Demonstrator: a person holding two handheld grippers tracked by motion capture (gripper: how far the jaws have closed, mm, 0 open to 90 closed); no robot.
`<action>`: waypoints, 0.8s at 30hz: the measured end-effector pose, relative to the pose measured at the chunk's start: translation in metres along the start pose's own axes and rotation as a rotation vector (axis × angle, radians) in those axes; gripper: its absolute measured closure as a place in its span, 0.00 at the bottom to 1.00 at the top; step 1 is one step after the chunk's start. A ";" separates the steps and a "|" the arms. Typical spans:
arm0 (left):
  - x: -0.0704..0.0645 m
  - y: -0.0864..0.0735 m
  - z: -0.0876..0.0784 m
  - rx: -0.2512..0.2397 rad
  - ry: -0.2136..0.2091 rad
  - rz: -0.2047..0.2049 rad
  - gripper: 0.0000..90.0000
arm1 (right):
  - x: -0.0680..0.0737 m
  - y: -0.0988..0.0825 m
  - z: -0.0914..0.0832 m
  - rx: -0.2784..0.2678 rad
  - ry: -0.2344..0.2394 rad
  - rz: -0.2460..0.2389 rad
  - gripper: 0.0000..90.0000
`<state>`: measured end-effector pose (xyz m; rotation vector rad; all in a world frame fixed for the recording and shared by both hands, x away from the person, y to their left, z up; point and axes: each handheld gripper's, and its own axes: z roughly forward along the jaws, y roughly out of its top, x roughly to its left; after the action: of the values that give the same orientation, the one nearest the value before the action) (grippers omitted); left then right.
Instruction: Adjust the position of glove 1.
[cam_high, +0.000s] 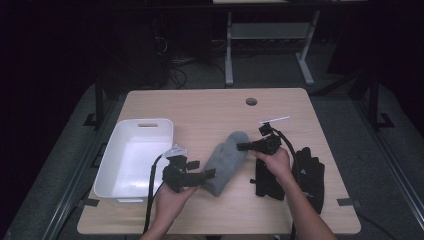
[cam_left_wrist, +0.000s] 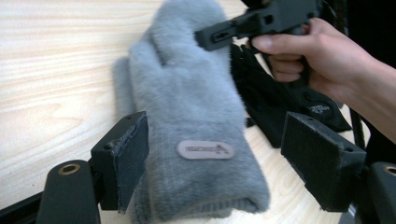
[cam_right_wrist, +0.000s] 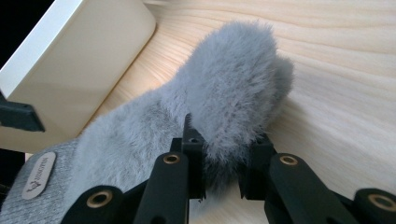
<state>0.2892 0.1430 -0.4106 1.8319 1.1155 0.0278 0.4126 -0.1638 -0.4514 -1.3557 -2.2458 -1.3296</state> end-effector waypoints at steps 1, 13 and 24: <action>0.001 0.000 0.002 0.006 0.007 -0.010 0.26 | -0.001 -0.001 0.000 -0.001 0.000 0.006 0.84; 0.014 -0.015 0.024 0.092 -0.015 -0.167 0.27 | -0.008 -0.004 0.000 -0.003 0.000 0.017 0.84; 0.018 -0.020 0.028 0.137 0.006 -0.191 0.21 | -0.010 -0.006 0.001 -0.001 -0.003 0.023 0.84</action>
<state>0.2993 0.1385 -0.4480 1.8376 1.3196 -0.1582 0.4141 -0.1702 -0.4614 -1.3807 -2.2252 -1.3216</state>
